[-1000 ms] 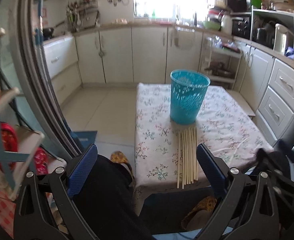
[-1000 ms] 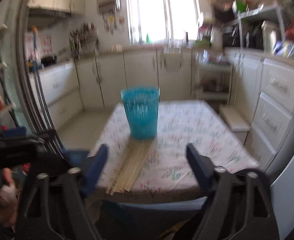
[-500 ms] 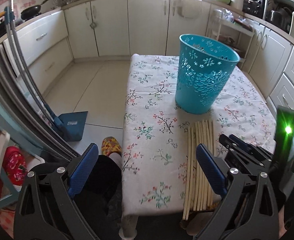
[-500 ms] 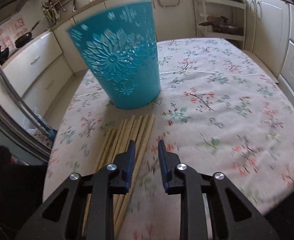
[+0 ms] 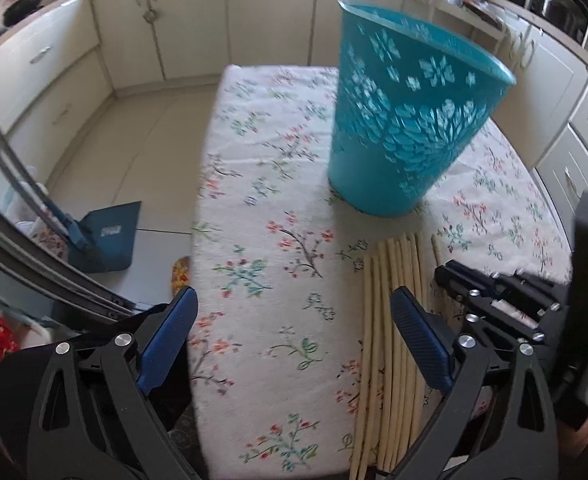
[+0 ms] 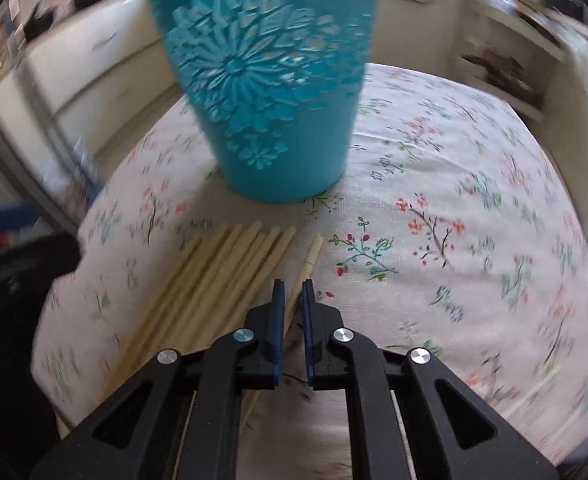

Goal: Organize utensils
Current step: 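Lower the left tool onto the stick bundle and grasp one wooden stick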

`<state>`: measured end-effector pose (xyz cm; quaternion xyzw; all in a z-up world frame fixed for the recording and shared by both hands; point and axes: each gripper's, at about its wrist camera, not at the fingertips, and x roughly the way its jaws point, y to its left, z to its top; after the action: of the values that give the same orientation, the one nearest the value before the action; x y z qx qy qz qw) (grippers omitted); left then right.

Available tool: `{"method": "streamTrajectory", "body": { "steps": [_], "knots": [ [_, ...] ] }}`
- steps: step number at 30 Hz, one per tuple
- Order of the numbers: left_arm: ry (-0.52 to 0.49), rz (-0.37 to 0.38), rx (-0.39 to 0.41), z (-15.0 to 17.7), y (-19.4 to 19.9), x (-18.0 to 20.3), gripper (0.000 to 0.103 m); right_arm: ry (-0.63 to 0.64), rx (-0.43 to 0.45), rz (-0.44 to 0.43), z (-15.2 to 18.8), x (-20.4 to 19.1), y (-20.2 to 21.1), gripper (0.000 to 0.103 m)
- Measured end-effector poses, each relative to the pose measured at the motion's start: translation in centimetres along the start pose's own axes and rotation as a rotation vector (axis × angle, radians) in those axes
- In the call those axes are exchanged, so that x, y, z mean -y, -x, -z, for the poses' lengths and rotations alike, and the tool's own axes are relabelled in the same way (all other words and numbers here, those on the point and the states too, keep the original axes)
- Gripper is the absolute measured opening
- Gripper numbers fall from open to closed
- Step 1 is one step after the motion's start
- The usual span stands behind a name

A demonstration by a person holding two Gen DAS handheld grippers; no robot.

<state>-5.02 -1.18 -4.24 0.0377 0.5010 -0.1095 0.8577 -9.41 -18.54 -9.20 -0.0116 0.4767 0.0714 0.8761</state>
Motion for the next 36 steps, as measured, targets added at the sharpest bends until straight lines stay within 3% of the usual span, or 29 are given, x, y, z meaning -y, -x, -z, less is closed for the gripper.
{"method": "streamTrajectory", "body": {
  "steps": [3, 7, 17, 26, 29, 33, 36],
  "knots": [
    [-0.024, 0.009, -0.040, 0.0, -1.6, 0.7, 0.084, 0.048, -0.015, -0.022, 0.5, 0.7, 0.4, 0.009],
    [-0.054, -0.009, -0.075, 0.0, -3.3, 1.4, 0.076, 0.011, -0.002, -0.048, 1.1, 1.5, 0.5, 0.009],
    [-0.087, -0.031, -0.091, -0.4, -4.5, 2.7, 0.075, 0.001, 0.004, -0.075, 1.2, 2.0, 0.6, 0.009],
    [-0.107, -0.041, -0.102, -0.8, -5.4, 2.8, 0.064, 0.034, -0.009, -0.074, 0.3, 1.9, 0.0, 0.009],
    [-0.129, -0.021, -0.092, -1.0, -5.4, 3.1, 0.054, 0.065, -0.023, -0.071, -0.2, 1.7, -0.3, 0.010],
    [-0.197, 0.039, -0.095, -1.5, -5.4, 4.2, 0.006, 0.106, -0.036, -0.079, -0.7, 1.6, -0.7, 0.010],
    [-0.218, 0.059, -0.091, -2.2, -4.6, 4.2, 0.004, 0.108, -0.030, -0.083, -0.5, 1.6, -0.6, 0.008]
  ]
}}
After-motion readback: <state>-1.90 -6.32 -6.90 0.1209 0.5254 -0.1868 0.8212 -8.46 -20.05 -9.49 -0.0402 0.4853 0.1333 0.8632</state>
